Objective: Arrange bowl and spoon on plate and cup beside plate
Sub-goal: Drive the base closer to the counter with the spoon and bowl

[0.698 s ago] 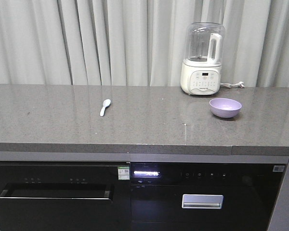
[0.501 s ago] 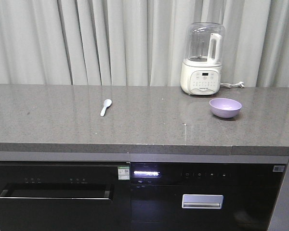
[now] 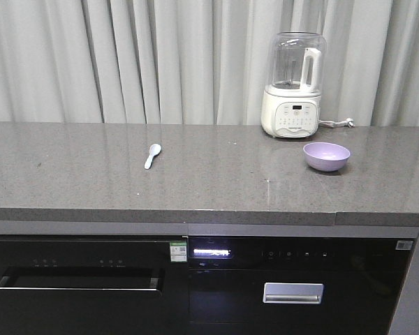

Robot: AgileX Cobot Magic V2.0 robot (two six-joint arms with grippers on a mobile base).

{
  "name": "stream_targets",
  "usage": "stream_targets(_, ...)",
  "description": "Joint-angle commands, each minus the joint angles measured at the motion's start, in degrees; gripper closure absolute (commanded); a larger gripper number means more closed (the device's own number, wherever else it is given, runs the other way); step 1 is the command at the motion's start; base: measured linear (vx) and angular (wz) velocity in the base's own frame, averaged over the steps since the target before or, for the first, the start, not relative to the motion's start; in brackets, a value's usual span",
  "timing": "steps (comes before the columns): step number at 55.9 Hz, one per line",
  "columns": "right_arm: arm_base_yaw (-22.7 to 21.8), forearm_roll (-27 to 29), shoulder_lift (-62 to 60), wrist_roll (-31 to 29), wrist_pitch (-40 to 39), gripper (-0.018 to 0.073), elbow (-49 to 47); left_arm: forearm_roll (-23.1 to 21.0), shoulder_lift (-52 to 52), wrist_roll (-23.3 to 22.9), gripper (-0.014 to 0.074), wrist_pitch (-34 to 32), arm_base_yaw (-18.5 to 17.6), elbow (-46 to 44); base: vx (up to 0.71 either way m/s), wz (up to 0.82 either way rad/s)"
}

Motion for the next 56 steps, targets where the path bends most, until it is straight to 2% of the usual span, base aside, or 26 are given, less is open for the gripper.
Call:
stream_targets(1,-0.34,-0.43,-0.25,-0.61,-4.98,0.0568,0.35,-0.52,-0.39,-0.21,0.0599,-4.39,0.07,-1.48,0.05,-0.02)
stream_targets(26,-0.34,-0.43,-0.25,-0.61,-4.98,0.0568,0.35,-0.52,-0.39,-0.21,0.0599,-4.39,0.07,-1.48,0.18,-0.14)
stream_targets(56,-0.34,-0.43,-0.25,-0.61,-4.98,0.0568,0.35,-0.52,-0.39,-0.21,0.0599,-4.39,0.07,-1.48,0.39,-0.06)
